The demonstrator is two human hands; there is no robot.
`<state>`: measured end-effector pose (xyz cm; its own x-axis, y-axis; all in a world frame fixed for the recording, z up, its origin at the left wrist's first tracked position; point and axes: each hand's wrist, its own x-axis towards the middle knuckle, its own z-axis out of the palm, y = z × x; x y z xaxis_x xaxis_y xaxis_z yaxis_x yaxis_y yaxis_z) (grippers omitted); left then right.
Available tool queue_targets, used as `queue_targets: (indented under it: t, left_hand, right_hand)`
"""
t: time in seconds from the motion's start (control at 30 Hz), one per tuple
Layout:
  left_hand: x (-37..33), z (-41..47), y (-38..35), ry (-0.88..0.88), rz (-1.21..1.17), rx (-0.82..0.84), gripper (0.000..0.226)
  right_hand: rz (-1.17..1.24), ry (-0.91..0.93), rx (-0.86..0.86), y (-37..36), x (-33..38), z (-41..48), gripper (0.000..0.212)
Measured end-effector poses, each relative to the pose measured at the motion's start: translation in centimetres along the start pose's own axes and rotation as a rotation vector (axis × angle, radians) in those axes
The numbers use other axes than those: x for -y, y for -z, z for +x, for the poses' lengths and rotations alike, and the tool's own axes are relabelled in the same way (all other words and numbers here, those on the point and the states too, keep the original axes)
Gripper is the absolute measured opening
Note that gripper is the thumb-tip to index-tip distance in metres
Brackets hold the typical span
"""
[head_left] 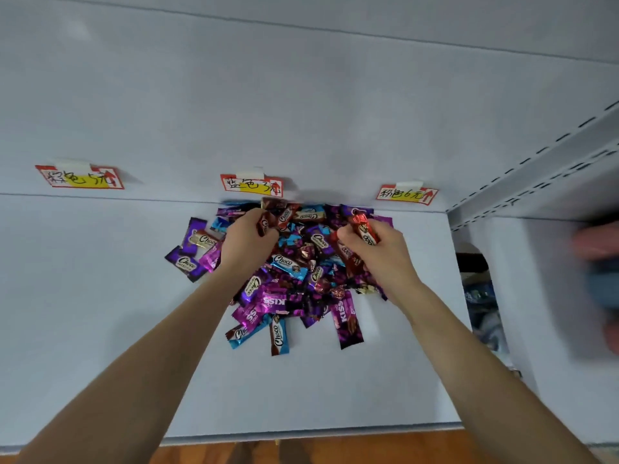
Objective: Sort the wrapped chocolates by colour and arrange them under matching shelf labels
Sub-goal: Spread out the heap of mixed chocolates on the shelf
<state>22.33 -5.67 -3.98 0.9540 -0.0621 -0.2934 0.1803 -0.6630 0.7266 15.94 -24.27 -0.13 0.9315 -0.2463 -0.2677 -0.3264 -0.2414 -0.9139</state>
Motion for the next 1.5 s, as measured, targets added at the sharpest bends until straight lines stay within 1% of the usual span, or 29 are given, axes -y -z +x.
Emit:
queue_targets:
  t: [0.07, 0.13, 0.17, 0.23, 0.27, 0.4, 0.53, 0.6, 0.67, 0.73, 0.8, 0.87, 0.97, 1.07, 1.17, 1.3, 1.5]
  left_hand:
    - [-0.3, 0.7, -1.0, -0.007, 0.107, -0.044, 0.016]
    - [-0.5, 1.2, -1.8, -0.001, 0.221, -0.083, 0.021]
    - [-0.6, 1.5, -2.0, 0.006, 0.278, -0.083, 0.025]
    - [-0.6, 1.9, -2.3, 0.023, 0.388, -0.065, 0.032]
    - [-0.7, 2.1, -2.4, 0.029, 0.429, -0.059, 0.034]
    - [-0.9, 2.4, -2.6, 0.000, 0.512, -0.036, 0.034]
    - [-1.2, 2.6, -2.3, -0.002, 0.493, -0.006, 0.026]
    - [-1.3, 2.3, -1.8, -0.034, 0.468, -0.002, 0.021]
    - [-1.2, 1.7, -1.2, -0.083, 0.433, -0.032, 0.018]
    - [-1.1, 0.7, -0.1, -0.097, 0.388, -0.076, 0.020]
    - [-0.6, -0.7, 1.5, -0.072, 0.314, -0.121, 0.021]
    - [0.4, -2.6, 3.5, -0.009, 0.230, -0.159, 0.021]
    - [2.6, -5.9, 7.1, 0.102, 0.121, -0.187, 0.019]
    - [5.4, -9.1, 11.3, 0.199, 0.001, -0.244, 0.017]
    - [9.1, -12.0, 16.3, 0.262, -0.012, -0.321, 0.016]
    - [14.5, -15.8, 22.7, 0.321, -0.046, -0.388, 0.015]
    - [25.0, -21.3, 32.8, 0.385, -0.090, -0.461, 0.015]
  right_hand:
    - [0.036, -0.026, -0.041, 0.4, -0.3, -0.1, 0.016]
    - [0.025, -0.057, -0.062, 0.8, -0.7, -0.2, 0.008]
    - [0.011, -0.070, -0.067, 0.9, -1.0, -0.2, 0.011]
    - [-0.018, -0.106, -0.076, 1.2, -1.6, -0.2, 0.025]
    - [-0.030, -0.124, -0.080, 1.2, -1.9, -0.2, 0.028]
    - [-0.119, -0.122, -0.074, 1.1, -2.9, 0.1, 0.022]
    - [-0.307, -0.052, -0.072, 1.0, -3.5, 0.3, 0.027]
    - [-0.377, -0.005, -0.074, 0.9, -3.5, 0.4, 0.024]
    - [-0.410, 0.034, -0.077, 0.7, -3.4, 0.5, 0.018]
    - [-0.434, 0.060, -0.076, 0.2, -2.9, 0.6, 0.016]
    - [-0.464, 0.094, -0.059, -0.8, -2.1, 0.7, 0.019]
    - [-0.501, 0.148, -0.017, -2.4, -1.1, 0.7, 0.024]
    - [-0.530, 0.211, 0.088, -6.0, 1.2, 0.2, 0.027]
    - [-0.575, 0.302, 0.187, -10.9, 3.7, -0.8, 0.020]
    - [-0.613, 0.372, 0.286, -16.9, 6.5, -2.5, 0.020]
    - [-0.644, 0.396, 0.372, -25.4, 9.4, -5.4, 0.021]
    - [-0.728, 0.446, 0.493, -40.1, 13.3, -11.4, 0.014]
